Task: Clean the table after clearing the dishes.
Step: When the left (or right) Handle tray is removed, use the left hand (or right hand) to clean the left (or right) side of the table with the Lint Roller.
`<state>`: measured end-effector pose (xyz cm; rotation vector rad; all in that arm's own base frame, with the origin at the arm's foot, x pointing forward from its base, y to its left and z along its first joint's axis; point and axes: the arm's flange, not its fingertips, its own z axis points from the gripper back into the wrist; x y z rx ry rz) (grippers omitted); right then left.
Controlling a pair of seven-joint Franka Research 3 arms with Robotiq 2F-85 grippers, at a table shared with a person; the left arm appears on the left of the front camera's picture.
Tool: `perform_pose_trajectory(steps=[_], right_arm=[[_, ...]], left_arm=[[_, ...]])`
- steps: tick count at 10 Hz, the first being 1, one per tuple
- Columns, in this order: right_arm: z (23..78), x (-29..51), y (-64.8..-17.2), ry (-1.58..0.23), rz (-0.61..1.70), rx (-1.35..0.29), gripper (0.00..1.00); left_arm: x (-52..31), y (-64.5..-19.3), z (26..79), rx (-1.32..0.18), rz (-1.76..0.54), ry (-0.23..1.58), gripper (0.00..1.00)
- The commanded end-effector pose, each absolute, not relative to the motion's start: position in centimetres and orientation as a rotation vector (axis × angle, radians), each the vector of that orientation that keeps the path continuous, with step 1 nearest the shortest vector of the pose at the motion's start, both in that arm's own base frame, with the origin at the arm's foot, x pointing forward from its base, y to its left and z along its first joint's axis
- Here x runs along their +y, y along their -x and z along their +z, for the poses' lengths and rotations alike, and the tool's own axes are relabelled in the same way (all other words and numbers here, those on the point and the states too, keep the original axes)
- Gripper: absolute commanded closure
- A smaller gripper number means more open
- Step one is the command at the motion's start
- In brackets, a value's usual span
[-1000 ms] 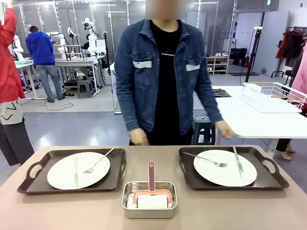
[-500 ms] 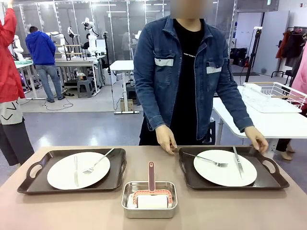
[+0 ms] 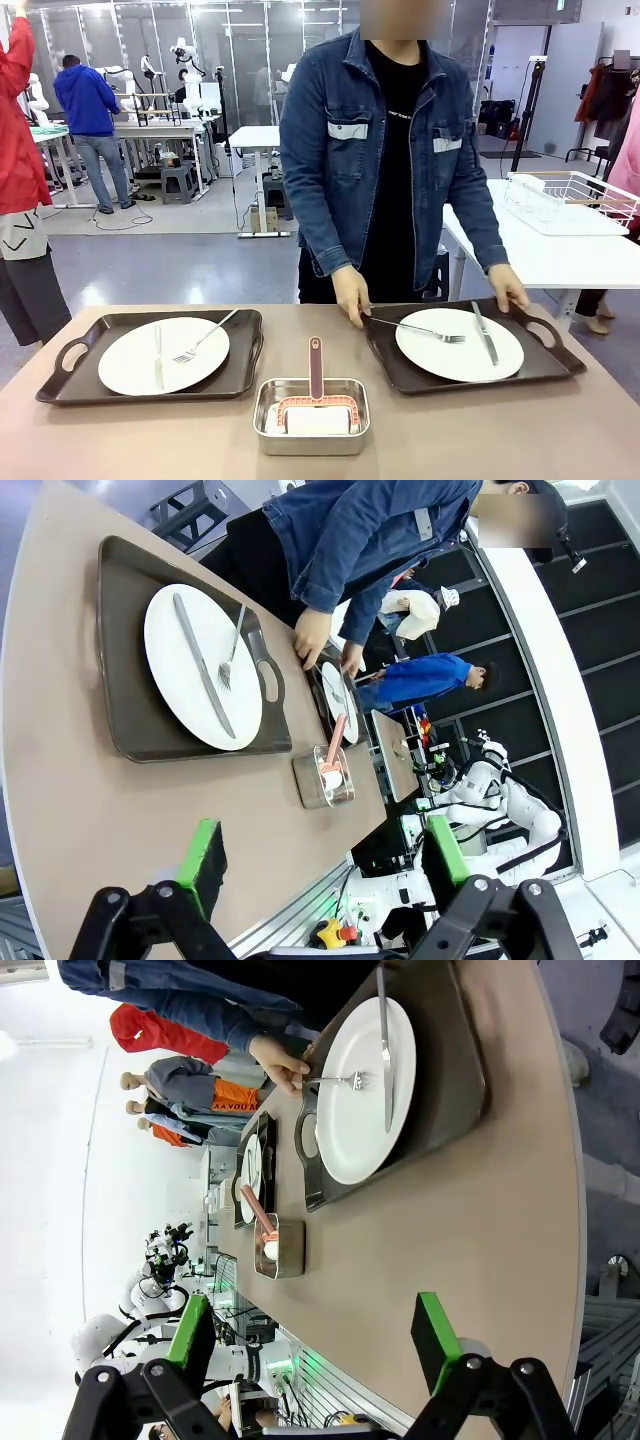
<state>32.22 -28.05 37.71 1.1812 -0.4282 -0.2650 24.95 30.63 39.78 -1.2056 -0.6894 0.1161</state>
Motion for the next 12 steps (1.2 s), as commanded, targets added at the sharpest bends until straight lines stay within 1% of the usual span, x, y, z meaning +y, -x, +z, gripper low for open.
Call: perform_pose_trajectory(steps=[1,12], right_arm=[[37.84,-28.16,-31.94,-1.189,-0.265,-0.426,0.0],[37.84,-28.16,-31.94,-1.189,-0.265,-0.426,0.0]], left_arm=[[30.69,-24.68,39.83,-0.69,0.114,1.21,0.0],[30.69,-24.68,39.83,-0.69,0.114,1.21,0.0]])
